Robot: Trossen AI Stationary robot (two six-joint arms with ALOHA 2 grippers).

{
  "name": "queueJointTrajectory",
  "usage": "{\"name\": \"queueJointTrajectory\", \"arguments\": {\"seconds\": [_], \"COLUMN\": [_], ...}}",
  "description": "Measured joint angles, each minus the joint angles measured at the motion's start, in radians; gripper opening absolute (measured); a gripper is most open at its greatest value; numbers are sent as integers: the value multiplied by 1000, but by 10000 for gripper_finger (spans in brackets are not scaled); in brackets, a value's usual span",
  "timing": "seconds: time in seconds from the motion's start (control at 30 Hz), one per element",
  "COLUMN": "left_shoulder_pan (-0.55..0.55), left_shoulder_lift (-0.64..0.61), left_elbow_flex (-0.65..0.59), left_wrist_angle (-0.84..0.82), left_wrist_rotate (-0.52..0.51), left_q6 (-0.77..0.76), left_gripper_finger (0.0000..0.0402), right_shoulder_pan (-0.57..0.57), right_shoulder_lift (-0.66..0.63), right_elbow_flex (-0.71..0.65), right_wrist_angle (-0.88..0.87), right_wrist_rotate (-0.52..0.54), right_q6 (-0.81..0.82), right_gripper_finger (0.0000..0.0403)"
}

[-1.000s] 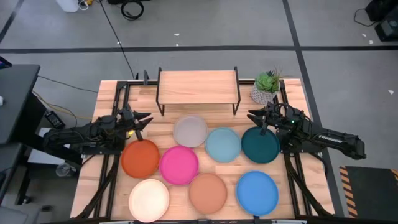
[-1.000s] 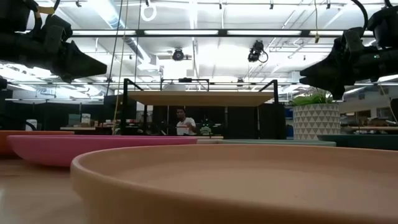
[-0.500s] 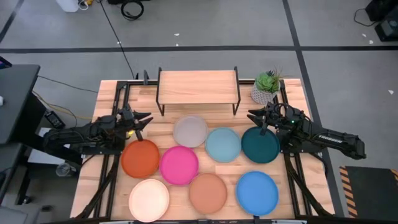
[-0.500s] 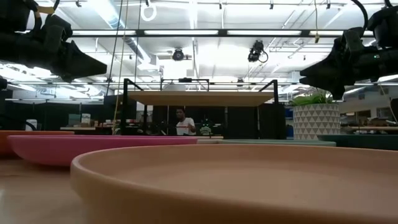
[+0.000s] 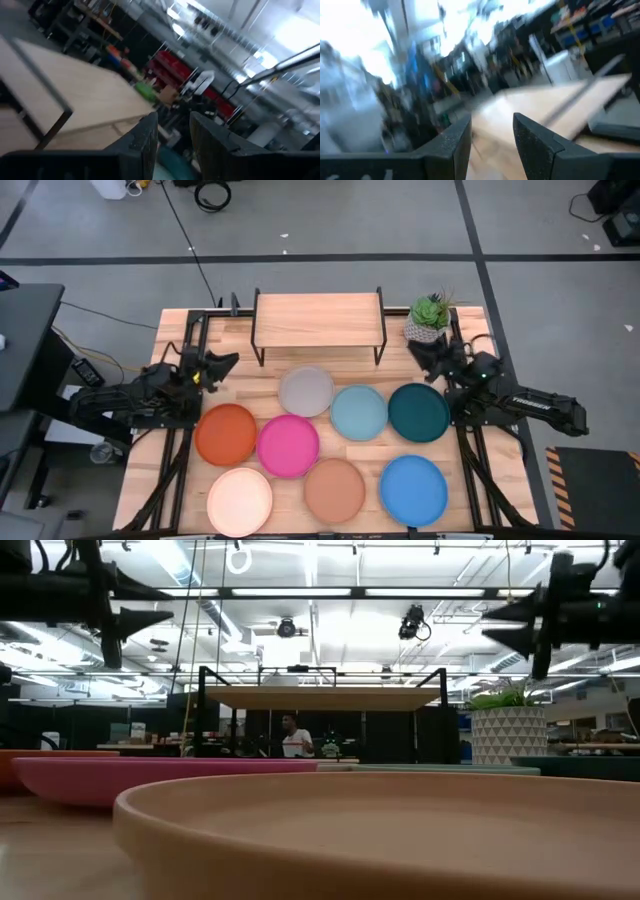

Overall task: Place and stack plates onto a shelf
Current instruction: Put the green plate on the shelf

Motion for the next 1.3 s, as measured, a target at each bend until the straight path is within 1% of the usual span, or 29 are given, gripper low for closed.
{"name": "queueJointTrajectory", "arguments": {"seconds": [0.1,0.17,0.23,0.37,0.4,0.5,0.6,0.7,0.73,0.8,1.0,1.13,1.3], "left_shoulder_pan": [0,0,0,4,7,10,10,10,10,10,9,9,9], "left_shoulder_lift": [0,0,0,0,0,0,0,0,0,0,14,26,44], "left_elbow_flex": [0,0,0,0,0,0,0,1,6,35,191,303,428], "left_wrist_angle": [56,95,124,261,316,517,706,814,815,766,391,206,53], "left_wrist_rotate": [0,-1,-3,-69,-72,-69,-72,-81,-83,-83,-79,-60,-8], "left_q6": [-12,-33,-51,-67,-36,127,290,309,296,260,231,238,260], "left_gripper_finger": [121,121,121,121,121,121,121,121,121,121,121,121,121], "right_shoulder_pan": [0,0,0,0,0,0,0,0,0,0,0,0,3], "right_shoulder_lift": [0,0,0,0,0,0,3,25,37,69,206,306,426], "right_elbow_flex": [0,0,0,0,0,0,24,79,104,158,332,436,556], "right_wrist_angle": [124,197,256,379,403,442,420,357,326,254,68,-27,-168], "right_wrist_rotate": [64,75,77,89,90,84,55,28,26,15,-59,-142,-282], "right_q6": [97,126,191,316,328,333,314,280,271,248,172,156,146], "right_gripper_finger": [152,152,152,152,152,152,152,151,151,151,151,151,151]}}
